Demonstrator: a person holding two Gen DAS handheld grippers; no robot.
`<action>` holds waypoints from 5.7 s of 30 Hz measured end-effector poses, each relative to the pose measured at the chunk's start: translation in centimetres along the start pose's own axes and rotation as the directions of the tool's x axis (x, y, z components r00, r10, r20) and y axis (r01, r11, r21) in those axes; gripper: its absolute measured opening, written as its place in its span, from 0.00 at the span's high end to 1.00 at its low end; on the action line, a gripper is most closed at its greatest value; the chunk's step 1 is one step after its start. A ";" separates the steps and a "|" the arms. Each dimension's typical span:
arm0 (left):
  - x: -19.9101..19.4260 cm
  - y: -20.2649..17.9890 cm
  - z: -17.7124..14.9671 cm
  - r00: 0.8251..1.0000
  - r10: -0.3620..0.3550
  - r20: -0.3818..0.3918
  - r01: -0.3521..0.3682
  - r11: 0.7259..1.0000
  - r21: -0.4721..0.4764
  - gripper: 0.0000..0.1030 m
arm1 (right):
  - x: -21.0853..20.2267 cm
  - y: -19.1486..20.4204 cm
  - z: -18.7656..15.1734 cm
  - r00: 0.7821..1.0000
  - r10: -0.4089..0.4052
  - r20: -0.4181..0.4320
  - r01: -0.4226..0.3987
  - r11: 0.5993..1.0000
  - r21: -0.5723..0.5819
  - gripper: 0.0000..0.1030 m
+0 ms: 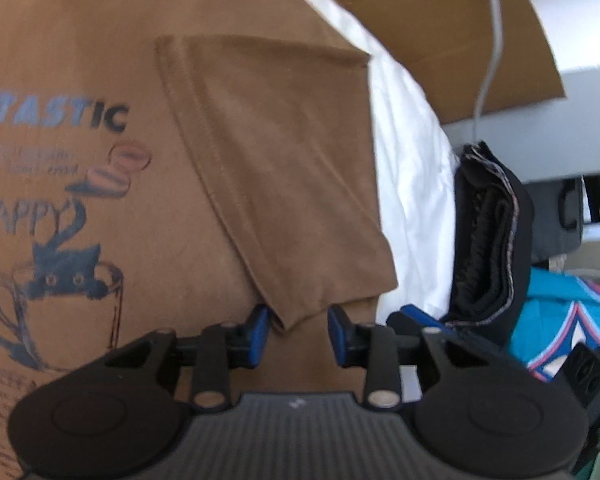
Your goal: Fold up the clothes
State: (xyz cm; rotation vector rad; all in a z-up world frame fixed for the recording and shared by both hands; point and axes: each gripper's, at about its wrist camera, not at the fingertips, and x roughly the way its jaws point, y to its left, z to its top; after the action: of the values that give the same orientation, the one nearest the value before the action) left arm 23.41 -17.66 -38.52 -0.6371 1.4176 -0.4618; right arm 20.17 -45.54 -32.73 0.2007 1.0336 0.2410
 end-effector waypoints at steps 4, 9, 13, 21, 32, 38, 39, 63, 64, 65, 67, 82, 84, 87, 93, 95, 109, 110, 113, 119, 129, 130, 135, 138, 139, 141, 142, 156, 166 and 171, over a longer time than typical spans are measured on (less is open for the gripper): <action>0.5 0.5 -0.3 1.000 -0.013 0.017 0.014 0.996 -0.087 0.59 | 0.8 -0.9 -0.3 1.000 0.023 0.010 -0.023 0.998 0.061 0.66; 0.8 1.2 -0.7 0.998 -0.032 0.049 0.040 0.983 -0.180 0.79 | 1.6 -0.2 -0.1 0.999 0.025 0.029 -0.026 0.999 0.043 0.66; 0.2 1.2 -0.7 0.999 0.006 0.052 0.002 0.986 -0.165 0.94 | 2.4 -0.1 0.0 1.000 -0.009 0.025 0.008 0.999 0.031 0.69; -3.0 0.6 -1.3 0.995 0.047 0.092 -0.040 0.996 -0.076 0.95 | 2.8 -0.5 -0.5 0.999 -0.038 0.021 0.038 0.999 0.001 0.73; -3.2 1.1 -1.2 0.992 0.107 0.073 -0.112 0.992 0.067 0.91 | 0.8 -0.3 -0.6 0.999 -0.033 -0.008 0.033 0.999 -0.020 0.72; -5.5 0.8 0.1 0.983 0.112 0.143 -0.125 0.989 0.085 0.88 | -0.8 0.1 0.8 0.996 0.031 0.080 -0.032 0.999 0.011 0.74; -5.6 0.7 0.7 0.981 0.117 0.154 -0.132 0.987 0.093 0.88 | -0.6 0.2 1.1 0.996 0.036 0.081 -0.037 0.999 0.020 0.78; -3.6 1.1 8.1 0.882 0.226 0.413 -0.358 0.892 0.277 0.62 | 1.9 1.9 1.3 0.996 0.032 0.079 -0.031 0.999 -0.011 0.95; -3.4 1.3 8.1 0.880 0.225 0.419 -0.362 0.888 0.283 0.63 | 2.0 2.0 1.2 0.997 0.033 0.076 -0.032 0.999 -0.015 0.95; -3.3 1.3 7.9 0.876 0.221 0.429 -0.366 0.884 0.291 0.63 | 2.3 2.0 1.1 0.997 0.031 0.072 -0.030 0.999 -0.021 0.95; -3.1 1.3 7.6 0.873 0.210 0.439 -0.365 0.880 0.304 0.63 | 2.7 1.9 0.9 0.998 0.026 0.062 -0.025 0.999 -0.024 0.96; -3.3 0.8 7.9 0.854 0.231 0.467 -0.417 0.840 0.347 0.97 | 4.0 1.8 0.1 1.000 0.000 0.031 0.001 0.999 -0.037 0.93; -3.2 1.1 8.2 0.856 0.250 0.452 -0.417 0.851 0.320 0.92 | 3.8 1.8 0.3 1.000 0.003 0.021 -0.002 0.999 -0.035 0.92; -4.2 0.7 7.7 0.834 0.268 0.481 -0.442 0.847 0.295 0.89 | 2.8 1.6 0.8 0.999 0.013 0.047 -0.012 1.000 -0.027 0.92; -4.9 -1.2 5.4 0.864 0.178 0.471 -0.372 0.856 0.360 0.89 | 3.0 1.7 1.5 0.997 0.009 0.077 -0.007 1.000 -0.027 0.93; -4.5 -1.9 4.7 0.886 0.149 0.440 -0.338 0.857 0.390 0.89 | 3.4 2.1 1.8 0.996 0.020 0.087 -0.015 0.999 -0.049 0.93; -1.7 -2.0 3.7 0.916 0.153 0.371 -0.328 0.818 0.473 0.84 | 7.1 2.4 5.2 0.997 0.025 0.068 -0.022 0.998 -0.054 0.90; -1.9 -2.0 4.1 0.910 0.150 0.385 -0.334 0.816 0.472 0.83 | 7.2 2.3 5.4 0.997 0.023 0.069 -0.020 0.999 -0.047 0.90; -2.4 -1.9 5.0 0.896 0.139 0.421 -0.345 0.816 0.464 0.82 | 7.6 2.5 6.2 0.996 0.007 0.091 -0.003 0.999 -0.043 0.90; -1.9 -2.1 6.2 0.897 0.120 0.425 -0.327 0.827 0.457 0.82 | 7.8 3.2 7.2 0.993 0.000 0.114 0.006 0.998 -0.055 0.90; -3.2 -0.5 5.1 0.909 0.118 0.400 -0.301 0.849 0.434 0.54 | 5.8 3.0 4.5 0.998 0.035 0.057 -0.031 0.996 -0.081 0.69; -3.4 -0.6 4.7 0.914 0.111 0.390 -0.291 0.851 0.438 0.54 | 5.4 3.4 4.0 0.998 0.024 0.063 -0.017 0.994 -0.113 0.70; -3.9 -1.6 2.2 0.933 0.087 0.348 -0.262 0.829 0.495 0.53 | 3.2 4.1 2.4 0.996 0.047 0.081 -0.033 0.986 -0.162 0.70; -3.9 -2.6 1.1 0.941 0.073 0.329 -0.251 0.804 0.539 0.53 | 2.7 4.5 1.4 0.996 0.058 0.073 -0.043 0.981 -0.189 0.71; -3.7 -2.9 0.9 0.946 0.063 0.318 -0.238 0.801 0.550 0.53 | 2.5 4.7 1.1 0.996 0.062 0.070 -0.047 0.979 -0.198 0.72; -3.3 -3.4 0.5 0.955 0.044 0.293 -0.209 0.800 0.563 0.54 | 2.5 4.6 0.4 0.997 0.056 0.053 -0.045 0.980 -0.195 0.75; -3.0 -3.6 0.3 0.959 0.036 0.280 -0.196 0.800 0.568 0.54 | 2.6 4.5 0.0 0.998 0.049 0.040 -0.040 0.981 -0.187 0.76; -0.9 -3.8 -2.4 0.951 0.157 0.267 -0.300 0.683 0.666 0.57 | 3.1 4.5 -3.1 1.000 -0.018 0.009 0.019 0.974 -0.224 0.77; -1.5 -5.2 -2.4 0.941 0.230 0.249 -0.339 0.668 0.662 0.43 | 1.5 5.6 -2.2 0.998 -0.061 -0.028 0.055 0.982 -0.183 0.65; -3.9 -5.7 -1.0 0.938 0.231 0.258 -0.344 0.717 0.607 0.34 | -1.1 5.7 -1.6 0.996 -0.088 -0.017 0.086 0.989 -0.122 0.46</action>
State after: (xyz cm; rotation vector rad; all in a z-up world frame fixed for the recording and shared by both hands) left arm 22.39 -19.60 -31.86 0.1168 1.0694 -0.5901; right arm 17.69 -40.35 -31.05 0.0432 1.0439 0.2263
